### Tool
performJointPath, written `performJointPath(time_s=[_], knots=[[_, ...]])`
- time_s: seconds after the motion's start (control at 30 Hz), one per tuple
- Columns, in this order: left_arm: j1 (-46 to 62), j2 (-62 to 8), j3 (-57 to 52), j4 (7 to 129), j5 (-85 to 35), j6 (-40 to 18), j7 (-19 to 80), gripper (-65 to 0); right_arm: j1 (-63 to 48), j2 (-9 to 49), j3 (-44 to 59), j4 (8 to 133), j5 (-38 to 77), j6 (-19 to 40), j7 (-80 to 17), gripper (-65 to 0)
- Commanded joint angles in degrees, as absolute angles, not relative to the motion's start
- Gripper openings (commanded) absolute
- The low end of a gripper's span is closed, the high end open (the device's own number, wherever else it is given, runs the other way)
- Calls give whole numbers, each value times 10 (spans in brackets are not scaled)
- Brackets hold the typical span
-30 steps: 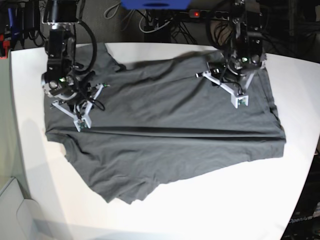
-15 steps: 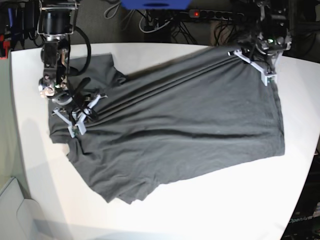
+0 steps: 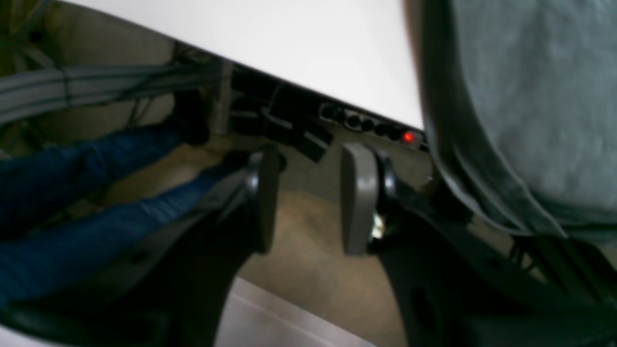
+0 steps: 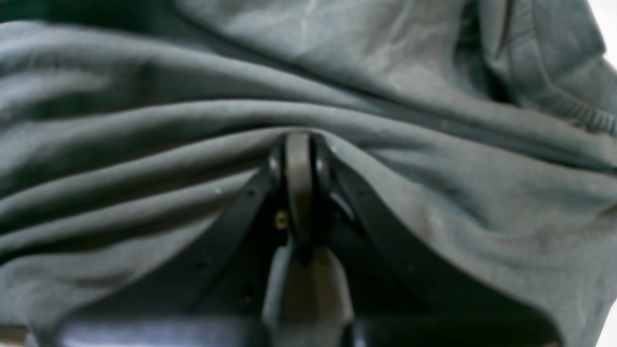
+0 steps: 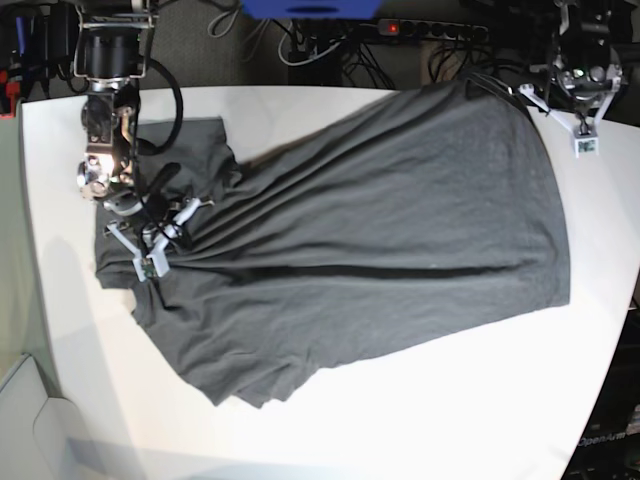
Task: Layout the t-shirt on the table in an organized manner, then fold the t-shirt properly
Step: 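Lift the shirt with the left gripper and drag it toward the right gripper, then grasp the shirt with both grippers and pull it taut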
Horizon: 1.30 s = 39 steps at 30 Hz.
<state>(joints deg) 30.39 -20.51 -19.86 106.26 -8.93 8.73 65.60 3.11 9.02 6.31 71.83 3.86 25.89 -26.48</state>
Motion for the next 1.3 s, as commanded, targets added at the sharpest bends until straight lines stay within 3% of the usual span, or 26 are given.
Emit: performJointPath(time_s=[0.0,0.13,0.27,0.4,0.53,0.77,0.93,1.27], knots=[[315,-220,-210,1076,-82,91,657,-439,18,93,61,702,-4,253,-356,-650],[331,-239,-247,1077,-82,57,657,-439,12,92,61,729,-4,253,-357,-650],[330,-233,-329,1077,-83,-65,659,-439,-6,90,61,771,-4,253,-358,-650],[325,-184,-357,1106,-83,-175,662,-439,-28,89,62,828,-4,253,-358,-650],[325,-119,-331,1143,-83,-236,660,-439,-48,81,62,885,-4,253,-364,-650],[288,-58,-268,1146,-81,-247,658,-439,-73,69,60,1016,-3,255,-437,-650],[222,-55,-268,1136,-75,-245,658,-439,-102,67,58,1109,-1,255,-474,-650],[60,-56,-264,938,17,-245,656,-439,-144,52,57,1144,-1,255,-502,-650]])
